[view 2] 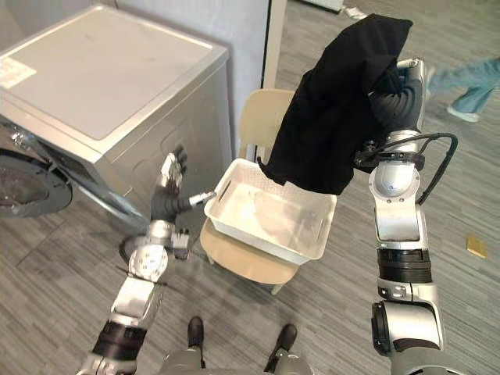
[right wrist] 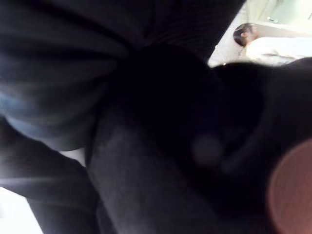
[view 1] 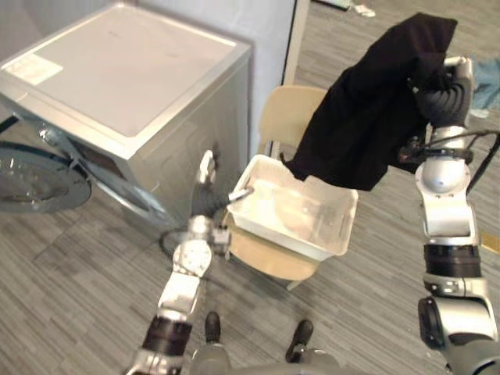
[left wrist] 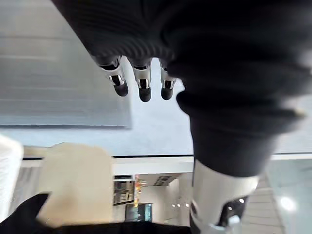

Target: Pick up the laundry basket with both hands and put the clothes into the washing machine.

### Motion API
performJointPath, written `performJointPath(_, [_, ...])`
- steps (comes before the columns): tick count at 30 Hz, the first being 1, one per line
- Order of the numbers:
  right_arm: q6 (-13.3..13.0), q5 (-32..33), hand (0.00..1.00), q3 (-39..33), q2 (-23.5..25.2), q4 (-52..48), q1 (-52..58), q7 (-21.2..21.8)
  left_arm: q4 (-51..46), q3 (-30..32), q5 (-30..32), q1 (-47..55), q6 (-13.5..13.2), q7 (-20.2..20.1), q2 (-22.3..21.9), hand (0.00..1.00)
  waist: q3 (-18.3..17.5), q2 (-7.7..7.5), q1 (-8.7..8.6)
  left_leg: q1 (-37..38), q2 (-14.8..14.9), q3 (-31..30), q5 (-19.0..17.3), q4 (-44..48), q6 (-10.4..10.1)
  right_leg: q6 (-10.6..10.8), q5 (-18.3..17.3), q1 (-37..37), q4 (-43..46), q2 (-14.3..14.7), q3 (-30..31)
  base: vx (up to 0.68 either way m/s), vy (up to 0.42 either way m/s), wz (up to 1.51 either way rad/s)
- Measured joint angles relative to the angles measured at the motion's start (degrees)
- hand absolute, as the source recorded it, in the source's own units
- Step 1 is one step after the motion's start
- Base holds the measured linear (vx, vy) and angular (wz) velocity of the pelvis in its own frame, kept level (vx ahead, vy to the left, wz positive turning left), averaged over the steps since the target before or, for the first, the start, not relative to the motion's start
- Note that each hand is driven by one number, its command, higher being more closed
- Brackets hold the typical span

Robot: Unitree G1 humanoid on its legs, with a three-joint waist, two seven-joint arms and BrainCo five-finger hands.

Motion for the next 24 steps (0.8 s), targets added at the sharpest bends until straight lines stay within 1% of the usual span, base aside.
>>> performJointPath(1, [-0.4, 0.1, 1.0, 0.9, 0.9, -1.8, 0.1, 0.7, 0.0, 0.1, 2.8, -2.4, 0.7, 0.8, 1.1, 0.0, 0.0, -0.01, -0.3, 0.8, 0.0, 0.5, 0.0, 0.0, 0.0, 0.0, 0.0, 0.4, 0.0, 0.1, 0.7, 0.03, 0.021, -0.2])
performJointPath(2, [-0.7, 0.2, 1.0, 1.6, 0.9, -2.5, 0.4, 1.1, 0.0, 0.0, 3.9, -3.5, 0.9, 1.0, 1.7, 0.0, 0.0, 0.0, -0.45, 1.2, 0.0, 0.7, 0.0, 0.0, 0.0, 0.0, 0.0, 0.6, -0.1, 0.1, 0.9, 0.01, 0.021, -0.16])
performJointPath(3, [-1.6, 0.2, 1.0, 2.4, 1.1, -3.7, 1.1, 2.3, 0.1, -0.4, 6.2, -5.6, 1.1, 1.2, 2.7, 0.0, -0.3, 0.01, -1.25, 1.7, 0.0, 0.8, -0.1, 0.0, -0.1, 0.0, 0.0, 1.0, -0.1, 0.1, 1.2, -0.01, 0.013, -0.07])
performJointPath(4, [-1.9, 0.5, 1.0, 3.0, 1.7, -3.9, 1.2, 2.7, 0.3, -0.4, 7.9, -7.0, 1.3, 1.5, 3.1, 0.0, -0.9, 0.04, -1.6, 1.7, 0.0, 1.0, -0.1, -0.1, -0.1, -0.1, 0.1, 1.0, -0.2, 0.1, 1.4, -0.01, 0.026, -0.14])
performJointPath(5, [-1.9, 1.1, 1.0, 3.6, 2.2, -4.6, 1.8, 3.2, 1.2, -0.5, 9.6, -9.3, 1.6, 1.6, 3.4, 0.0, -1.3, 0.0, -1.7, 2.2, 0.0, 1.8, -0.2, -0.1, -0.1, -0.2, 0.2, 1.0, -0.2, 0.2, 2.0, 0.0, 0.017, -0.19])
performJointPath(7, [-1.9, 2.3, 1.0, 4.4, 2.7, -5.6, 2.4, 3.9, 3.0, -0.6, 10.8, -12.3, 1.9, 1.6, 4.1, 0.0, -1.6, 0.19, -1.81, 2.7, 0.0, 2.4, -0.2, -0.1, -0.1, -0.3, 0.3, 1.0, -0.4, 0.2, 2.5, -0.03, 0.016, -0.2])
performJointPath(8, [-1.9, 2.7, 1.0, 4.6, 2.8, -5.6, 2.5, 4.4, 4.6, -0.8, 10.8, -13.7, 2.2, 1.4, 4.3, 0.0, -2.0, 0.37, -1.97, 2.7, 0.0, 2.6, -0.2, -0.1, -0.1, -0.1, 0.5, 1.0, -0.8, 0.3, 2.9, -0.04, 0.017, -0.19])
performJointPath(10, [-1.9, 4.6, 1.0, 6.1, 2.8, -5.8, 2.6, 4.7, 8.9, -1.2, 10.5, -16.0, 3.8, 0.2, 4.3, 0.0, -3.3, 0.76, -2.09, 2.8, 0.0, 3.4, -0.2, -0.4, -0.1, -0.1, 1.0, 1.0, -2.0, 0.6, 3.7, -0.03, 0.011, -0.18])
performJointPath(11, [-1.9, 5.0, 1.0, 6.4, 2.8, -6.0, 2.6, 5.1, 9.9, -1.4, 10.3, -16.3, 4.1, 0.1, 4.2, 0.0, -3.5, 0.89, -2.33, 2.8, 0.0, 3.5, -0.2, -0.5, -0.1, -0.1, 1.1, 1.0, -2.1, 0.6, 3.7, -0.02, 0.006, -0.06])
performJointPath(12, [-1.9, 6.0, 1.0, 6.8, 2.8, -6.8, 2.6, 5.8, 11.6, -1.9, 10.0, -17.0, 4.7, -0.3, 4.2, 0.0, -3.6, 1.17, -3.03, 2.9, 0.0, 3.4, -0.2, -0.5, -0.1, -0.2, 1.0, 1.1, -2.1, 0.6, 3.8, 0.0, 0.0, 0.0])
performJointPath(14, [-1.9, 7.9, 1.0, 7.6, 2.9, -8.8, 2.6, 6.7, 14.4, -2.8, 8.2, -17.9, 5.7, -1.2, 4.2, 0.0, -4.0, 1.39, -3.42, 2.9, 0.1, 3.5, -0.2, -0.5, -0.1, -0.4, 1.2, 1.1, -2.3, 0.8, 4.0, 0.0, 0.004, -0.03])
performJointPath(16, [-1.9, 9.5, 1.0, 8.4, 3.2, -9.8, 2.6, 7.0, 15.8, -2.8, 5.2, -18.4, 6.1, -2.1, 4.1, 0.0, -4.2, 1.38, -3.91, 3.0, 0.1, 3.6, -0.2, -0.5, -0.1, -0.4, 1.4, 1.2, -2.8, 0.9, 4.3, 0.01, 0.005, -0.05])
performJointPath(18, [-1.9, 11.7, 1.0, 8.6, 4.1, -10.0, 2.6, 7.0, 19.4, -3.5, 1.4, -20.5, 6.9, -2.6, 4.0, 0.0, -4.4, 1.37, -4.25, 3.0, 0.1, 3.7, -0.2, -0.5, -0.1, -0.2, 1.8, 1.4, -3.3, 1.0, 4.5, 0.0, 0.0, 0.0])
performJointPath(20, [-1.9, 12.7, 1.0, 9.1, 4.2, -10.0, 2.6, 7.1, 21.6, -4.1, 0.0, -22.1, 7.3, -3.6, 4.1, 0.0, -4.4, 1.38, -4.43, 3.0, 0.1, 3.9, -0.2, -0.6, -0.1, -0.3, 1.8, 1.3, -3.4, 1.1, 4.7, 0.01, 0.011, -0.05])
performJointPath(21, [-1.8, 13.7, 1.0, 10.1, 4.2, -10.0, 2.6, 7.3, 23.2, -5.1, 0.0, -23.5, 7.9, -4.7, 4.2, 0.0, -4.4, 1.38, -4.42, 3.0, 0.1, 4.1, -0.2, -0.6, -0.1, -0.3, 1.8, 1.2, -3.4, 1.1, 5.0, 0.02, 0.014, -0.07])
performJointPath(24, [-1.8, 14.5, 1.0, 11.5, 5.1, -10.0, 2.5, 8.2, 26.0, -7.1, 0.4, -25.4, 8.2, -6.1, 4.1, 0.0, -4.4, 1.4, -4.51, 2.9, 0.1, 4.5, -0.2, -0.6, -0.1, -0.2, 2.1, 0.8, -3.5, 1.1, 5.3, 0.03, 0.016, -0.08])
